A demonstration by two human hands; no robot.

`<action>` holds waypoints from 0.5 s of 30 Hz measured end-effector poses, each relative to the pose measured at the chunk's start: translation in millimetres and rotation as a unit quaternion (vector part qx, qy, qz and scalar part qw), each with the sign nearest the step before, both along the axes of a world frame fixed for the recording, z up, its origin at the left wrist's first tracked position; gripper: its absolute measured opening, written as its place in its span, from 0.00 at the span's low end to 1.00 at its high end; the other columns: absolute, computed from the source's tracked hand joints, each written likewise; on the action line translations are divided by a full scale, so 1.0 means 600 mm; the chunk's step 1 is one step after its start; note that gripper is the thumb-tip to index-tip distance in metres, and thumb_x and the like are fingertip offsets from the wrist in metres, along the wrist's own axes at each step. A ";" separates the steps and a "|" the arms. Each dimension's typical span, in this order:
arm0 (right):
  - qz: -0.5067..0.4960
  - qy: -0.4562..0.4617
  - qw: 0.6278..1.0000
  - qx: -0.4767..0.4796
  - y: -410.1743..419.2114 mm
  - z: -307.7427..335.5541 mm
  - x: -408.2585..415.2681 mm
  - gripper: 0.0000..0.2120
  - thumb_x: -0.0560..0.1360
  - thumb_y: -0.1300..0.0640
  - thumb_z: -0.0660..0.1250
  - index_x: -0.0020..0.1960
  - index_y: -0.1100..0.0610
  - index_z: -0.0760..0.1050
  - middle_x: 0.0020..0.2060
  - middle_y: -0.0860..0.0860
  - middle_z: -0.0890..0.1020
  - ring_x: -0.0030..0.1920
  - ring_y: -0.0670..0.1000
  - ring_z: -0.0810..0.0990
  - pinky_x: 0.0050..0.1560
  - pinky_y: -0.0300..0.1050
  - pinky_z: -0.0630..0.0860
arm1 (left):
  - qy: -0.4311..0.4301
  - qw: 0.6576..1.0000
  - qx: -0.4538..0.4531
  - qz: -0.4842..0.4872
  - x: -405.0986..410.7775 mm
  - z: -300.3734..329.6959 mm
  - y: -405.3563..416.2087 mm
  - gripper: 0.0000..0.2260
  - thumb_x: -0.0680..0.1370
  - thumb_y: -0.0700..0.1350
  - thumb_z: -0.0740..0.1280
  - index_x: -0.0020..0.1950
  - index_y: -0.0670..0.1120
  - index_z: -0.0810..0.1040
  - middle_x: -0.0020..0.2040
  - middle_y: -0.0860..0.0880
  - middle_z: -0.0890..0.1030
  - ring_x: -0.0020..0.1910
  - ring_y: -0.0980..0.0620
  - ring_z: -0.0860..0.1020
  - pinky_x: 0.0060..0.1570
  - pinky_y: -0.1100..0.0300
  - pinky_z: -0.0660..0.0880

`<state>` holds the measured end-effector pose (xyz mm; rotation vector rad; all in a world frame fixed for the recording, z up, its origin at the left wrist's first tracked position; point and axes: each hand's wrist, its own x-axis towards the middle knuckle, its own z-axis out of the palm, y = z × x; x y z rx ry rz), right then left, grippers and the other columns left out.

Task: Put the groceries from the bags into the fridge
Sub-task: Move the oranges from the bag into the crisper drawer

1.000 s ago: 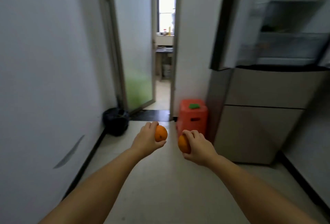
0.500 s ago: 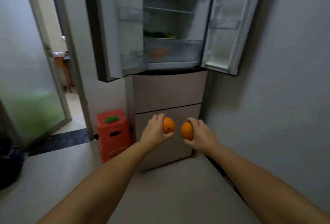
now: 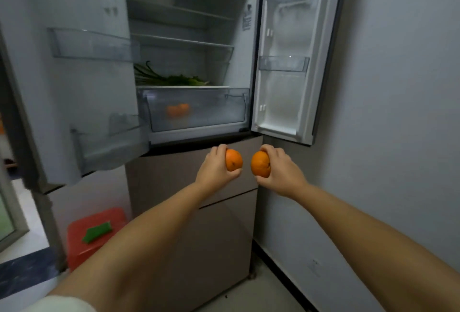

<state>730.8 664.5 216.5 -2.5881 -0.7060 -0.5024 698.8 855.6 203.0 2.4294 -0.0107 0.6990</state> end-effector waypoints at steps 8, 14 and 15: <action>0.013 -0.003 0.996 0.091 0.085 0.066 0.226 0.33 0.67 0.48 0.73 0.67 0.48 0.61 0.60 0.55 0.70 0.57 0.58 0.74 0.53 0.52 0.75 | -0.042 0.999 0.002 0.008 0.205 0.064 0.069 0.26 0.69 0.52 0.74 0.62 0.46 0.67 0.58 0.45 0.72 0.57 0.44 0.74 0.54 0.50 0.74; 0.088 -0.030 0.986 0.137 0.200 0.140 0.402 0.33 0.68 0.48 0.73 0.67 0.49 0.61 0.62 0.56 0.69 0.58 0.59 0.75 0.57 0.53 0.74 | -0.104 0.991 0.010 0.081 0.357 0.150 0.172 0.27 0.69 0.51 0.74 0.64 0.45 0.67 0.60 0.43 0.71 0.59 0.43 0.73 0.55 0.51 0.72; 0.100 -0.037 0.984 0.143 0.214 0.156 0.434 0.33 0.68 0.48 0.73 0.67 0.49 0.61 0.62 0.56 0.69 0.58 0.59 0.75 0.57 0.54 0.74 | -0.119 0.989 0.013 0.092 0.383 0.169 0.187 0.28 0.70 0.51 0.73 0.64 0.45 0.67 0.60 0.43 0.71 0.59 0.43 0.73 0.54 0.51 0.71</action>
